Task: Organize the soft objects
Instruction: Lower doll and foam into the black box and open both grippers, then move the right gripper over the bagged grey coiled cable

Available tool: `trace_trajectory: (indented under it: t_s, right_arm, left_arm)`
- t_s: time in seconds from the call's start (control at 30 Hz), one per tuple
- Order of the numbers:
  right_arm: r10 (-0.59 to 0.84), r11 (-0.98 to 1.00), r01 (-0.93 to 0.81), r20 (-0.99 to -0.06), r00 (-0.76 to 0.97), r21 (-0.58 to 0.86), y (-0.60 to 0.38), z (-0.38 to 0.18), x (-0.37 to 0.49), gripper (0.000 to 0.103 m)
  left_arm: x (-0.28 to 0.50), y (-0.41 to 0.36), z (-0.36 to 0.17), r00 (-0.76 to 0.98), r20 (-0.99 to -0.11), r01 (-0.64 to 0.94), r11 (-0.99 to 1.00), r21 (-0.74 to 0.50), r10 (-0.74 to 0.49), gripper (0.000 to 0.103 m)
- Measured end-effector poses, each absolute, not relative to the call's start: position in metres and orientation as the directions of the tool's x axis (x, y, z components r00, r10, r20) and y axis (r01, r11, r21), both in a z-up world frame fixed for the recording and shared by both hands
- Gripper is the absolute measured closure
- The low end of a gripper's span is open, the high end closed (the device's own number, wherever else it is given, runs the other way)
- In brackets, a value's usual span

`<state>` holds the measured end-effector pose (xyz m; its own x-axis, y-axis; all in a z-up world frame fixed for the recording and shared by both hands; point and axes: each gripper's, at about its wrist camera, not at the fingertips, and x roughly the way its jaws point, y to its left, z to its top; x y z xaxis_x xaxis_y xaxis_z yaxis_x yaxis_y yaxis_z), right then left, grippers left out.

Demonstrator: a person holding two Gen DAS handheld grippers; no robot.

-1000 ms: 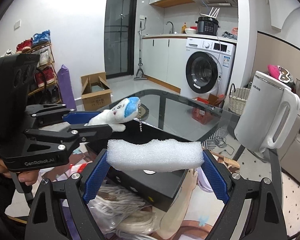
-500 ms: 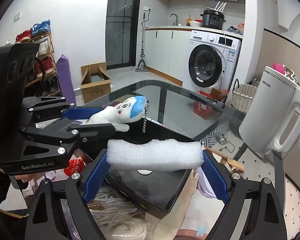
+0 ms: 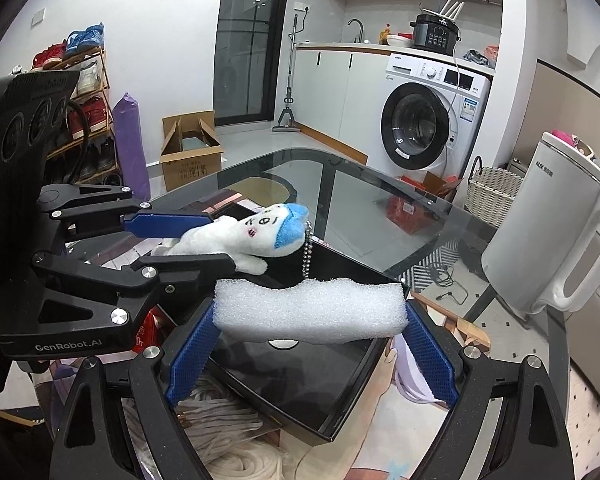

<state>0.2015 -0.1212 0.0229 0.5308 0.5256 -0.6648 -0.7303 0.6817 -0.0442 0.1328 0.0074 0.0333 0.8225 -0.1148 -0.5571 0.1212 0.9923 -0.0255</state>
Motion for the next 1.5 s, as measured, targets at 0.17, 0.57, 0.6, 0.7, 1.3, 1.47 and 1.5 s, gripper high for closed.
trace_trajectory:
  t_s: [0.17, 0.57, 0.6, 0.7, 1.3, 1.47, 1.5]
  right_arm:
    - [0.532, 0.677, -0.735, -0.668, 0.52, -0.033, -0.121, 0.021, 0.203, 0.011]
    - [0.516, 0.752, -0.659, -0.628, 0.582, 0.008, -0.173, 0.029, 0.189, 0.001]
    - [0.518, 0.759, -0.65, -0.624, 0.585, 0.021, -0.178, 0.03, 0.186, 0.001]
    - [0.528, 0.775, -0.628, -0.614, 0.586, 0.067, -0.194, 0.032, 0.178, 0.001]
    - [0.537, 0.788, -0.598, -0.64, 0.549, 0.149, -0.223, 0.017, 0.118, 0.001]
    - [0.543, 0.779, -0.607, -0.657, 0.523, 0.161, -0.222, 0.011, 0.113, 0.001]
    - [0.543, 0.776, -0.61, -0.663, 0.515, 0.161, -0.221, 0.009, 0.112, 0.001]
  left_arm:
    - [0.133, 0.01, 0.034, 0.816, -0.561, 0.132, 0.99, -0.048, -0.137, 0.064]
    - [0.102, 0.015, 0.046, 0.828, -0.543, 0.112, 0.99, -0.086, -0.14, 0.008]
    - [0.097, 0.017, 0.048, 0.838, -0.527, 0.106, 0.99, -0.095, -0.141, 0.006]
    - [0.088, 0.02, 0.051, 0.845, -0.516, 0.098, 0.989, -0.108, -0.14, 0.003]
    - [0.037, 0.027, 0.044, 0.859, -0.498, 0.079, 0.992, -0.098, -0.118, 0.0]
    - [0.03, 0.026, 0.042, 0.858, -0.501, 0.081, 0.993, -0.081, -0.111, 0.0]
    - [0.03, 0.026, 0.042, 0.856, -0.504, 0.084, 0.993, -0.081, -0.114, 0.0]
